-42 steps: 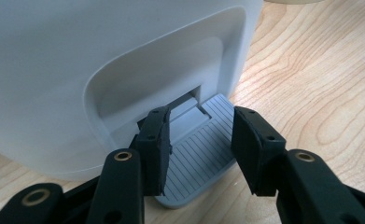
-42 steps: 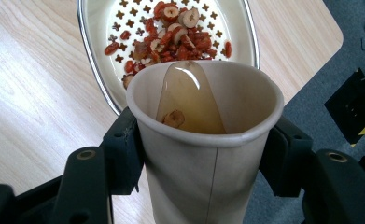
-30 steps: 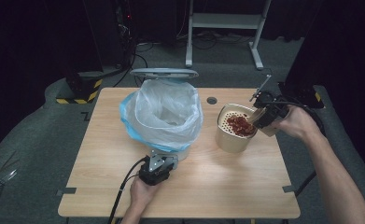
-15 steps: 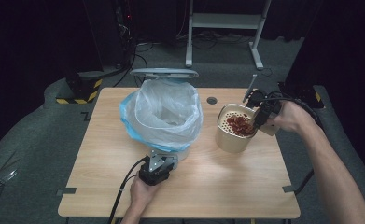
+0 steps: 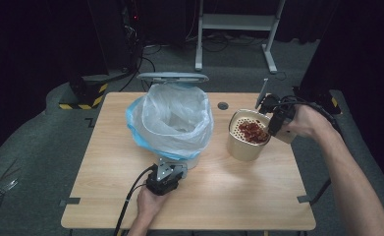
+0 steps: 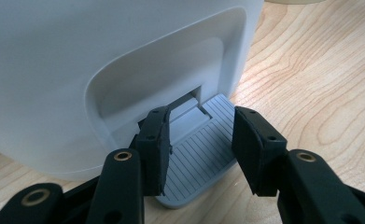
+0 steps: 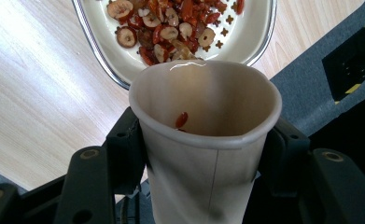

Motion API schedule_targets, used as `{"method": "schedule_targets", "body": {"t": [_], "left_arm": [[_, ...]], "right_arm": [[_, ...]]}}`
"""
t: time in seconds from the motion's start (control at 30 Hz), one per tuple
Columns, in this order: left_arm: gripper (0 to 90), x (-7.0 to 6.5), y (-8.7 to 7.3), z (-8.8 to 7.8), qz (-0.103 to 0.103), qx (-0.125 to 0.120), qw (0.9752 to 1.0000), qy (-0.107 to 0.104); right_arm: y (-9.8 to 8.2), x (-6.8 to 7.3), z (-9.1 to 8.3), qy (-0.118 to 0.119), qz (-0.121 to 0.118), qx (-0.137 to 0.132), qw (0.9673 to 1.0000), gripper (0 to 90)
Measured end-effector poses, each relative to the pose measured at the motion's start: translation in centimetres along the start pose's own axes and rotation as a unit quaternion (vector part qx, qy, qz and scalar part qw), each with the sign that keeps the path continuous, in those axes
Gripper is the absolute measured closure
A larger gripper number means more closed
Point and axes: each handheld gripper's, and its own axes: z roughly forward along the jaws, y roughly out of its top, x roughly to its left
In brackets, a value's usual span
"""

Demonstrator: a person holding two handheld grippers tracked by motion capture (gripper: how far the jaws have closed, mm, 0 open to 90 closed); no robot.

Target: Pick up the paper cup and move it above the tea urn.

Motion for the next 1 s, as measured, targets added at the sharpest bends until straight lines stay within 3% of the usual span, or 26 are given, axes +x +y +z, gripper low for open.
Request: {"method": "schedule_targets", "body": {"t": [0.3, 0.83, 0.9, 0.93, 0.97, 1.0], "left_arm": [[56.7, 0.0, 0.0, 0.0, -0.001, 0.0, 1.0, 0.0], [56.6, 0.0, 0.0, 0.0, 0.0, 0.0, 1.0, 0.001], [56.6, 0.0, 0.0, 0.0, 0.0, -0.001, 1.0, 0.002], [56.6, -0.1, 0.0, 0.0, -0.003, -0.001, 1.0, -0.002], [56.6, -0.1, 0.0, 0.0, -0.003, -0.001, 1.0, -0.002], [56.6, 0.0, 0.0, 0.0, -0.002, 0.0, 1.0, -0.002]], "right_arm": [[-0.3, -0.2, -0.2, 0.0, 0.002, -0.008, 1.0, 42.0], [-0.3, -0.1, 0.4, -0.001, -0.001, 0.016, 0.9999, 42.1], [-0.2, 0.0, 0.2, -0.002, 0.002, 0.006, 1.0, 42.0], [-0.1, 0.0, -0.1, -0.004, 0.0, -0.012, 0.9999, 42.0], [-0.1, 0.1, -1.1, -0.006, 0.008, -0.057, 0.9983, 42.5], [-0.1, 0.1, -1.1, -0.006, 0.008, -0.057, 0.9983, 42.5]]}}
